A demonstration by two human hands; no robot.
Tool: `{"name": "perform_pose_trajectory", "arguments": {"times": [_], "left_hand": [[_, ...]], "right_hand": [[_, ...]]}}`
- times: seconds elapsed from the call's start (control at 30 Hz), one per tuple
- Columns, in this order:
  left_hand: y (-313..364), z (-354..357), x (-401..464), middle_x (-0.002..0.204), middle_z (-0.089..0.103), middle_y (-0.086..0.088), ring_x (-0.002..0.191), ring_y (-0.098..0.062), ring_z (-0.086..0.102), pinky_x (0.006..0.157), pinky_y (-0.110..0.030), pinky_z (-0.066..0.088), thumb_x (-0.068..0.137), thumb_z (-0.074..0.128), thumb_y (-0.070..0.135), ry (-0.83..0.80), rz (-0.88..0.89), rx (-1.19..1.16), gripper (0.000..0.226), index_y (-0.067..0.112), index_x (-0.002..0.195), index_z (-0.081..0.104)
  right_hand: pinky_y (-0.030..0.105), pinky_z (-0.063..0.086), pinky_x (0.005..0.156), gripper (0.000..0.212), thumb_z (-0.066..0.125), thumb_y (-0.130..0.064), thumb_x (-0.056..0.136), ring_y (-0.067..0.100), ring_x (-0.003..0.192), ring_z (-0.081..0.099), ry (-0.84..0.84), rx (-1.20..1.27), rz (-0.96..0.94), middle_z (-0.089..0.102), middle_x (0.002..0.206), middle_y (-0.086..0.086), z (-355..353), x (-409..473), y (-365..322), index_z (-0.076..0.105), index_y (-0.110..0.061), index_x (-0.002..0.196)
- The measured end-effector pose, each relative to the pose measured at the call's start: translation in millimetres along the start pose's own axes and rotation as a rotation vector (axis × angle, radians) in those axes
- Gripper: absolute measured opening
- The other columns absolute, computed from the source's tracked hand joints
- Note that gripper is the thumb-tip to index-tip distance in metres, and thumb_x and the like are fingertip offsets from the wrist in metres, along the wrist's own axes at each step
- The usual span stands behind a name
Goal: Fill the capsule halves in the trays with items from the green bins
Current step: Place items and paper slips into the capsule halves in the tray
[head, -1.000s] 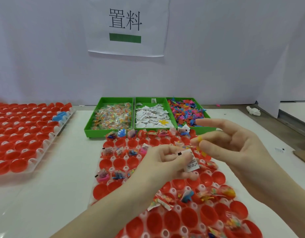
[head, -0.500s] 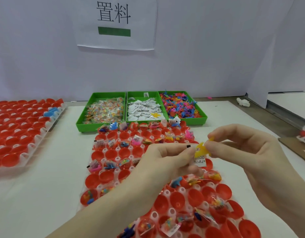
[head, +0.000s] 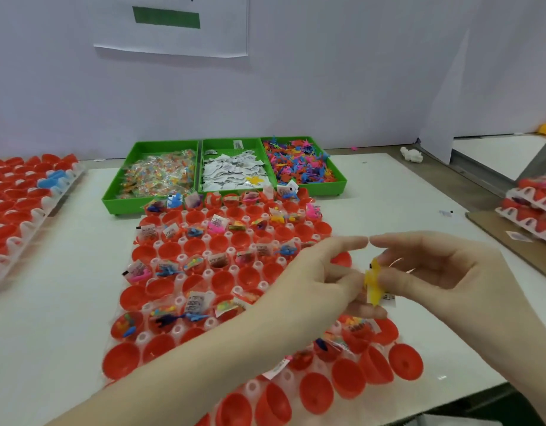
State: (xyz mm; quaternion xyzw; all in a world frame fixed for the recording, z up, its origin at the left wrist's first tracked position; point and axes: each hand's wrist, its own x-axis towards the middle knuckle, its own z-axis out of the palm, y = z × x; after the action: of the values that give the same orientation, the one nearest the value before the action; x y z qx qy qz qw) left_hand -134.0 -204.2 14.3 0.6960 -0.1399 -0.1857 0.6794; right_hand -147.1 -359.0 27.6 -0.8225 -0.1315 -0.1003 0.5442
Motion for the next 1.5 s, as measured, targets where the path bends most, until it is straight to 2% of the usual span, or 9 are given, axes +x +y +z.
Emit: {"name": "perform_pose_trajectory", "arguments": {"times": [0.1, 0.23, 0.47, 0.7, 0.93, 1.07, 1.27, 1.37, 1.5], "left_hand": [[-7.3, 8.5, 5.1, 0.092, 0.067, 0.002, 0.082, -0.018, 0.067, 0.086, -0.030, 0.053, 0.097, 0.042, 0.009, -0.006, -0.012, 0.130, 0.035, 0.027, 0.128, 0.043], [-21.5, 3.1, 8.7, 0.123, 0.054, 0.016, 0.108, 0.000, 0.048, 0.095, -0.022, 0.041, 0.096, 0.045, 0.030, 0.041, 0.150, 0.749, 0.037, 0.032, 0.133, 0.041], [-34.6, 4.9, 8.2, 0.116, 0.056, 0.011, 0.112, -0.010, 0.043, 0.095, -0.031, 0.033, 0.092, 0.043, 0.046, -0.069, 0.366, 1.237, 0.035, 0.028, 0.119, 0.057], [-37.2, 5.3, 9.7, 0.100, 0.063, 0.008, 0.095, -0.010, 0.044, 0.074, -0.021, 0.023, 0.094, 0.043, 0.036, -0.084, 0.415, 1.243, 0.026, 0.025, 0.105, 0.064], [-37.3, 5.9, 9.6, 0.094, 0.064, 0.008, 0.094, -0.011, 0.043, 0.072, -0.024, 0.020, 0.093, 0.044, 0.035, -0.068, 0.390, 1.246, 0.027, 0.023, 0.101, 0.068], [-38.1, 5.8, 9.1, 0.091, 0.063, 0.008, 0.094, -0.009, 0.040, 0.073, -0.023, 0.021, 0.093, 0.044, 0.035, -0.069, 0.372, 1.241, 0.028, 0.022, 0.099, 0.069], [-38.7, 6.5, 10.8, 0.090, 0.063, 0.005, 0.092, -0.011, 0.046, 0.079, -0.025, 0.031, 0.093, 0.045, 0.033, -0.061, 0.377, 1.244, 0.030, 0.017, 0.093, 0.069], [-37.6, 7.1, 10.3, 0.091, 0.065, 0.003, 0.093, -0.013, 0.050, 0.078, -0.023, 0.027, 0.094, 0.046, 0.033, -0.060, 0.400, 1.220, 0.027, 0.020, 0.099, 0.070], [-35.0, 6.5, 6.8, 0.105, 0.067, 0.004, 0.106, -0.013, 0.054, 0.095, -0.024, 0.027, 0.096, 0.037, 0.034, -0.065, 0.440, 1.247, 0.032, 0.024, 0.114, 0.062]], "right_hand": [[0.012, 0.050, 0.063, 0.048, 0.070, 0.009, 0.069, 0.009, 0.066, 0.063, -0.020, -0.092, 0.020, 0.068, 0.077, -0.001, -3.7, -6.3, 13.7, 0.073, -0.037, 0.083], [0.012, 0.051, 0.063, 0.039, 0.065, 0.009, 0.076, 0.011, 0.065, 0.065, -0.029, -0.057, 0.161, 0.070, 0.075, 0.004, -12.7, -9.0, 34.4, 0.075, -0.028, 0.068], [0.015, 0.051, 0.065, 0.035, 0.063, 0.008, 0.078, 0.008, 0.063, 0.066, -0.036, -0.061, 0.209, 0.071, 0.070, -0.001, -5.5, -19.9, 54.7, 0.070, -0.025, 0.066], [0.011, 0.046, 0.066, 0.034, 0.070, 0.003, 0.074, 0.008, 0.066, 0.062, -0.045, -0.280, 0.133, 0.067, 0.064, -0.014, 1.6, -28.8, 62.9, 0.067, -0.031, 0.067], [0.006, 0.042, 0.068, 0.040, 0.070, -0.001, 0.075, 0.001, 0.074, 0.058, -0.130, -0.433, 0.037, 0.064, 0.078, -0.022, -3.8, -24.6, 57.9, 0.061, -0.039, 0.067], [0.010, 0.044, 0.066, 0.037, 0.068, -0.003, 0.073, 0.003, 0.076, 0.056, -0.156, -0.453, 0.053, 0.064, 0.066, -0.012, -5.3, -20.3, 58.4, 0.060, -0.039, 0.065], [0.011, 0.047, 0.066, 0.033, 0.069, -0.002, 0.070, 0.004, 0.073, 0.059, -0.161, -0.380, 0.100, 0.064, 0.079, -0.027, -5.8, -15.9, 58.1, 0.064, -0.034, 0.073], [0.012, 0.048, 0.063, 0.028, 0.078, -0.006, 0.066, 0.002, 0.068, 0.061, -0.167, -0.350, 0.123, 0.067, 0.074, -0.021, -5.3, -14.2, 58.3, 0.067, -0.031, 0.070], [0.010, 0.049, 0.062, 0.030, 0.080, -0.009, 0.064, 0.000, 0.062, 0.064, -0.173, -0.324, 0.149, 0.069, 0.065, -0.017, -7.5, -12.5, 56.6, 0.070, -0.037, 0.061]]}}
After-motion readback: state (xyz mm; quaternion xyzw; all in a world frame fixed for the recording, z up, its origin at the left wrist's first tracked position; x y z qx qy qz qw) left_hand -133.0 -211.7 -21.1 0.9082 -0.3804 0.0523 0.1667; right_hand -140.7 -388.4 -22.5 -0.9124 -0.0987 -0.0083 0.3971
